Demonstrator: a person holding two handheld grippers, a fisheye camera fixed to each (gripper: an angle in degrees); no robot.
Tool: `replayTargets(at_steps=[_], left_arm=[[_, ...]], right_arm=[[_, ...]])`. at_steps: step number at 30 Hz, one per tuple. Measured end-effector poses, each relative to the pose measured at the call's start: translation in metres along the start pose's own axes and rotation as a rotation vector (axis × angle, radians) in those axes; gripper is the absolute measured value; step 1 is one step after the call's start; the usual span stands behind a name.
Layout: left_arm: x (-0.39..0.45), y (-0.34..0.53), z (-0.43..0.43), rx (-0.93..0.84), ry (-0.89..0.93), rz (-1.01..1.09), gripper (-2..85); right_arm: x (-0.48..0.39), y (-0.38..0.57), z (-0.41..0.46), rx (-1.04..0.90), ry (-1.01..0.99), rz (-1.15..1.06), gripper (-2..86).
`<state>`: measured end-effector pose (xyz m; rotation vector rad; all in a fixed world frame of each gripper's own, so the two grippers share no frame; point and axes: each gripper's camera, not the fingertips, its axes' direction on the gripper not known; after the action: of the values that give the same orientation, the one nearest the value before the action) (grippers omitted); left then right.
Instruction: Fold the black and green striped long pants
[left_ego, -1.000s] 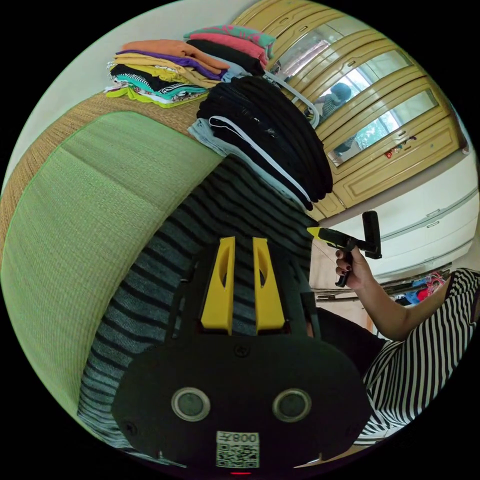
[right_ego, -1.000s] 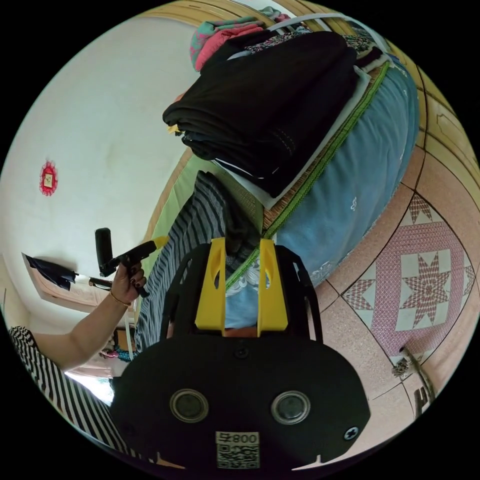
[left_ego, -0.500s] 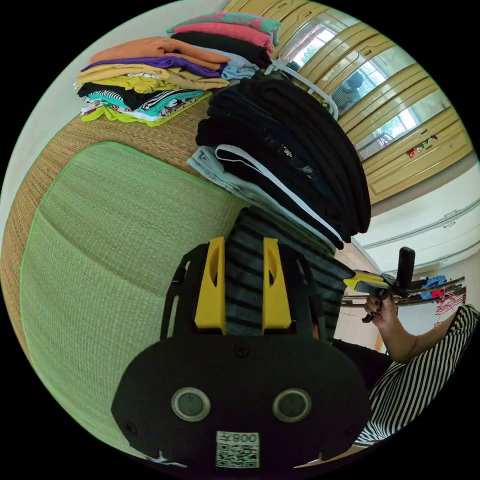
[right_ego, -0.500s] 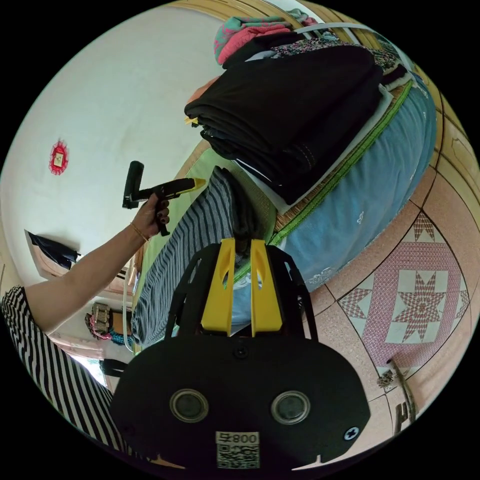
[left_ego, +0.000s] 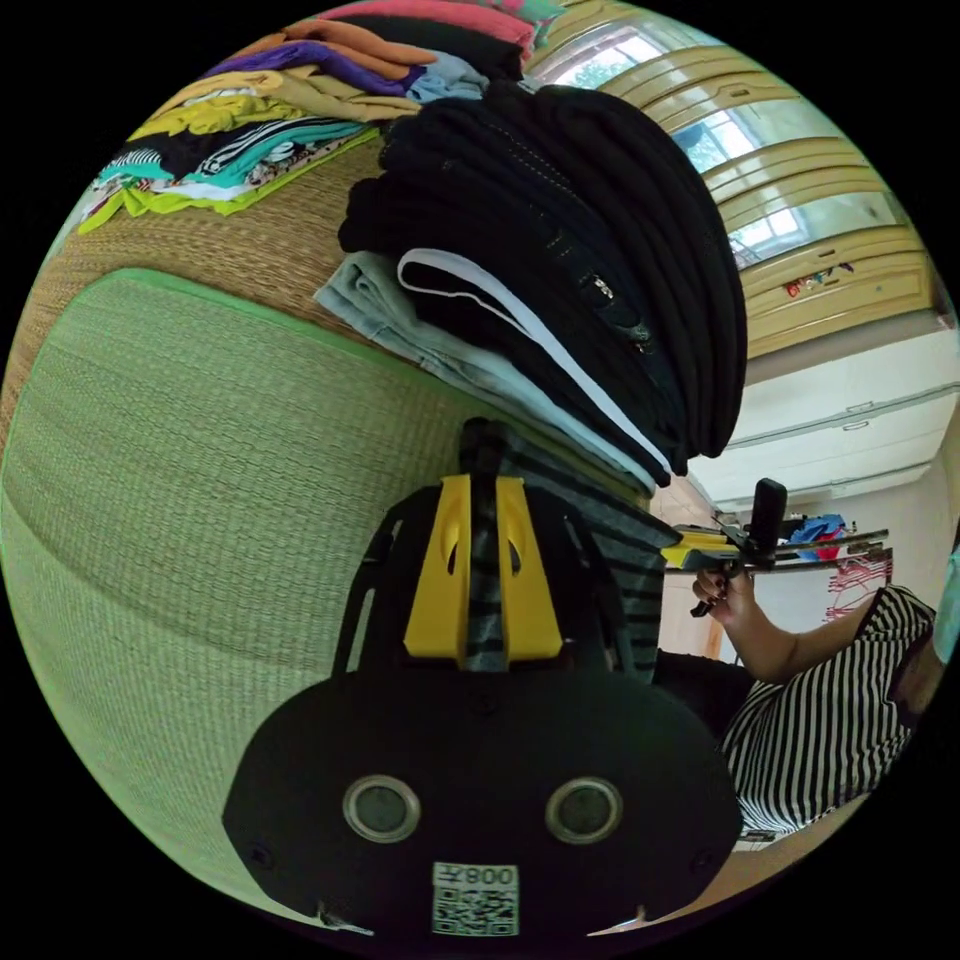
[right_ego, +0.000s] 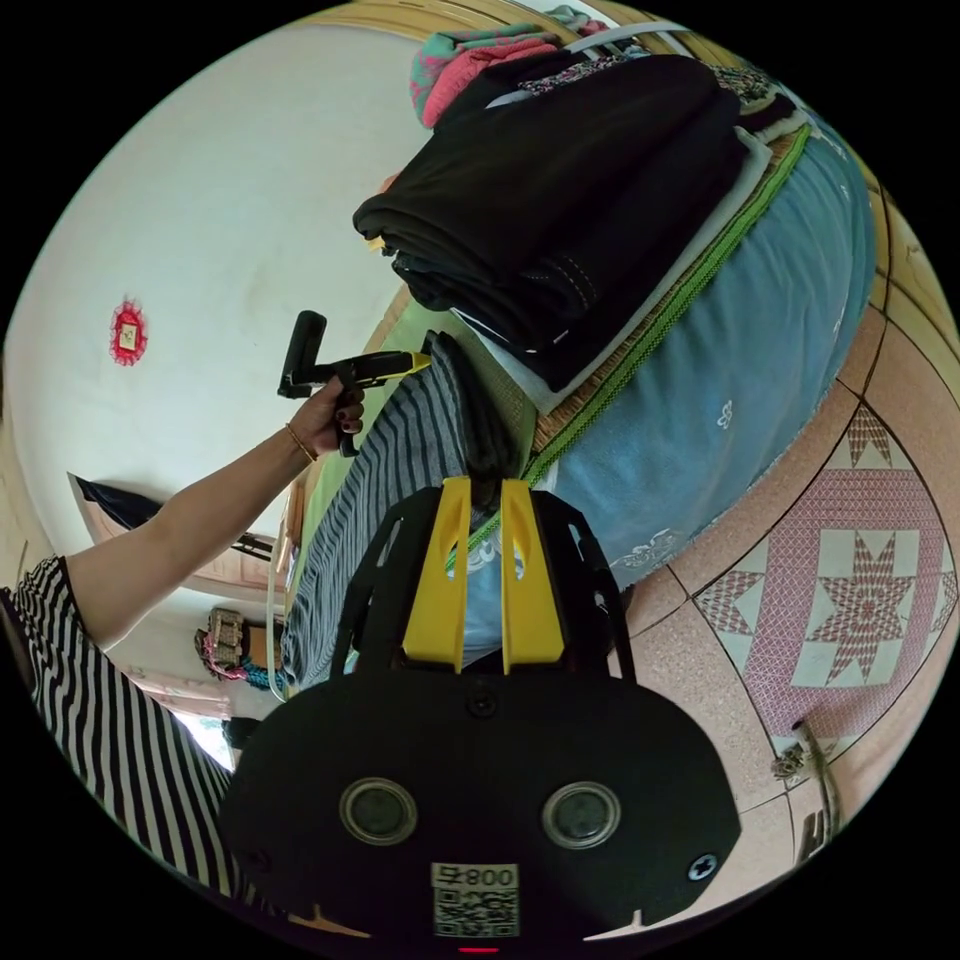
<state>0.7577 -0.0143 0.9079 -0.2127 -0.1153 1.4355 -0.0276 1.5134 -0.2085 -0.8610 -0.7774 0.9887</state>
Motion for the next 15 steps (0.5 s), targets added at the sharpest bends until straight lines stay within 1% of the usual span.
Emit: replayTargets(at_steps=[3,9,15], left_arm=[[0.007,-0.003,-0.009,-0.003,0.012,-0.005,3.7],[0.043,-0.005,-0.040,-0.014,-0.019,0.059,2.9],[0.084,0.009,-0.086,0.004,-0.045,0.106,2.6]], right_arm=[[-0.004,0.000,-0.001,0.000,-0.012,0.001,5.2],[-0.027,0.001,-0.007,0.019,-0.027,-0.025,4.9],[-0.068,0.006,-0.017,0.048,-0.046,-0.088,4.7]])
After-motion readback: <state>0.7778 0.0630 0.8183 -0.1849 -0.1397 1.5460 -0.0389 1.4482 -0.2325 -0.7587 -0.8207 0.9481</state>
